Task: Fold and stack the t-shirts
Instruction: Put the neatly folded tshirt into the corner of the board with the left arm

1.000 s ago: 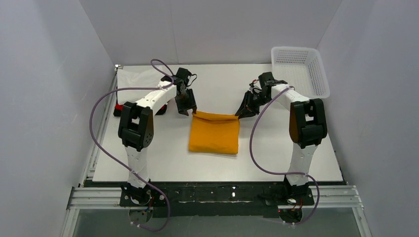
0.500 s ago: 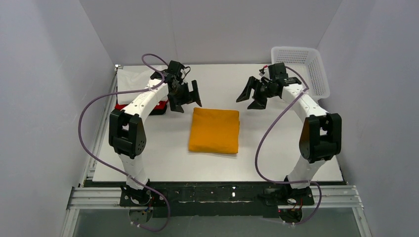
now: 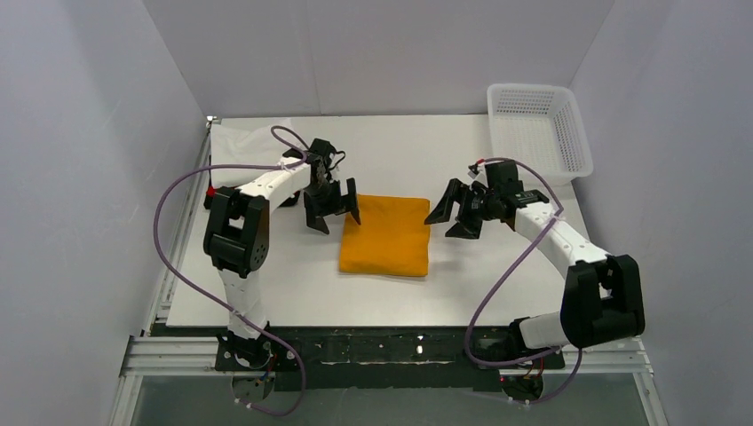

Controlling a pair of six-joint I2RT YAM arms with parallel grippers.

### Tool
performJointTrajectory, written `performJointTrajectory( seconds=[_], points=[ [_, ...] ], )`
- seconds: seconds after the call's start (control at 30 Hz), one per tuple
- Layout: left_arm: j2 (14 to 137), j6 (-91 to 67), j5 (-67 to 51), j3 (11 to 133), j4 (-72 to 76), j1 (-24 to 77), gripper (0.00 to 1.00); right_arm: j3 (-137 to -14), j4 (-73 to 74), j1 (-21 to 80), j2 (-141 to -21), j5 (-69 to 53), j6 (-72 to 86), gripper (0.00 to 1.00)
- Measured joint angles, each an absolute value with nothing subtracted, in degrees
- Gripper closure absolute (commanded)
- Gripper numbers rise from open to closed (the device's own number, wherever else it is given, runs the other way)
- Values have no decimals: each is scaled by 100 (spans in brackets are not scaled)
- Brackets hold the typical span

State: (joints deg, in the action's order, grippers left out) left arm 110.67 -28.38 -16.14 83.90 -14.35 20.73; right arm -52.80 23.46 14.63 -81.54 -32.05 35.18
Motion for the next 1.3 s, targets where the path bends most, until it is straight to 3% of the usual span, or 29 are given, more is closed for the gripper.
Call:
performJointTrajectory(
  seconds=[0.07,0.4,0.6,0.73,0.83,1.1,1.3],
  points=[
    [11260,-2882,-1708,8342,-1260,2073,2,-5201,2329,1463,-7824,-2974,3597,13],
    [11365,-3352,-1485,7905,-792,2390,26,-4689,2298,1374,-6427,-1549,3924,11],
    [11310,-3575,-659,7854,-770,2956,47,-4381,2298,1345,-5330,-427,4060,10],
    [11577,-3760,1,8235,-1028,3439,69,-4029,2296,1334,-4762,167,4158,9],
    [11791,-3885,110,8565,-1214,3601,100,-3809,2309,1308,-4493,449,4185,8],
    [12239,-3732,550,9382,-1892,3763,100,-3684,2294,1280,-4327,738,4097,10],
    [12521,-2836,2038,10092,-2117,3791,100,-3684,2296,1271,-4464,764,3861,10]
  ],
)
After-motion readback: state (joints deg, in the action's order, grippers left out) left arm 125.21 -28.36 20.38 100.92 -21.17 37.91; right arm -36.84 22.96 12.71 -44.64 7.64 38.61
